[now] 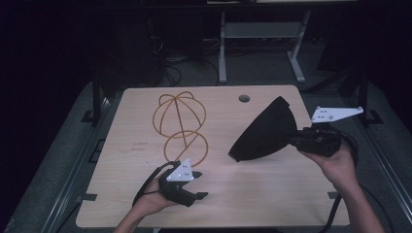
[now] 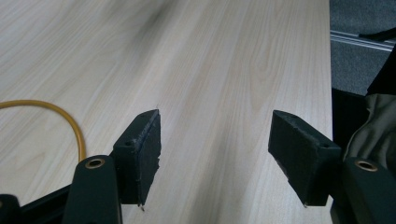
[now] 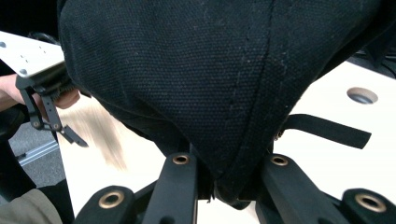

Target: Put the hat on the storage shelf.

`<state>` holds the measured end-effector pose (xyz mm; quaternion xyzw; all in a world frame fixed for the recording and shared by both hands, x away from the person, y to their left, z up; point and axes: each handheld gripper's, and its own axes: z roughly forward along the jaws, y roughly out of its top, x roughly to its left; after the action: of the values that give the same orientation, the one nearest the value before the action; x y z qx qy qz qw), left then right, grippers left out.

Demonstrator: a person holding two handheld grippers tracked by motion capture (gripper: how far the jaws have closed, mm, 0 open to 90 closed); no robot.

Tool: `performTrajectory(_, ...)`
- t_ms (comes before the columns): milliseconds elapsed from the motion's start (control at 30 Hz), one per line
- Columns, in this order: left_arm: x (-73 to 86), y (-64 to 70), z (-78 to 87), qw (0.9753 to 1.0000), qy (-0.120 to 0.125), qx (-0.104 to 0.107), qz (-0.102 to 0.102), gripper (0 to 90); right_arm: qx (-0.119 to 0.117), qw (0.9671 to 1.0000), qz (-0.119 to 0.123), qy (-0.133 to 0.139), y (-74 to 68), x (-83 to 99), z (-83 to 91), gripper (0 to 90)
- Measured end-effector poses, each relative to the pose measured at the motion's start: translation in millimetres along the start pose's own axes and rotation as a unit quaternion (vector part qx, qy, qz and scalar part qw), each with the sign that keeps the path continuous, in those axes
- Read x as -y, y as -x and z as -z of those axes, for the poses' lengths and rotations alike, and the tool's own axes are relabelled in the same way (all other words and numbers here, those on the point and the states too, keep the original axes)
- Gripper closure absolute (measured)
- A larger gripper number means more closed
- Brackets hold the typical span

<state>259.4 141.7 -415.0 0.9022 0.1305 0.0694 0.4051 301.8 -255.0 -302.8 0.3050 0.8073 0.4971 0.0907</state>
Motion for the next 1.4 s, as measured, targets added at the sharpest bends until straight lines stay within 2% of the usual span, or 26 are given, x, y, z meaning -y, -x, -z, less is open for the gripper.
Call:
performTrajectory(167, 0.9, -0.9, -0.1, 1.0000, 0.002, -0.005, -0.003, 34.3, -0.010, 0.9999, 0.013, -0.003, -3.5, -17.4, -10.6, 80.9)
performTrajectory(433, 3.3, -1.4, 0.2, 1.0000, -0.001, -0.007, 0.002, 34.4, -0.026, 0.9991, 0.033, -0.004, -7.8, -41.0, -23.6, 80.9)
performTrajectory(633, 3.4, -2.2, -1.8, 0.9999, -0.006, -0.009, 0.002, 34.4, -0.041, 0.9984, 0.039, -0.006, -7.1, -54.8, -34.1, 80.9)
performTrajectory(867, 4.8, -0.3, -4.7, 0.9998, -0.005, -0.021, 0.001, 34.4, -0.060, 0.9968, 0.052, -0.008, -11.6, -70.4, -47.7, 80.9)
performTrajectory(1133, 7.8, 0.5, -7.0, 0.9997, -0.015, -0.017, -0.004, 34.4, -0.076, 0.9943, 0.072, -0.020, -21.9, -94.2, -63.9, 80.8)
performTrajectory(1400, 8.5, -0.3, -5.9, 0.9997, -0.015, -0.017, -0.003, 34.4, -0.080, 0.9925, 0.088, -0.032, -28.8, -120.8, -82.3, 81.3)
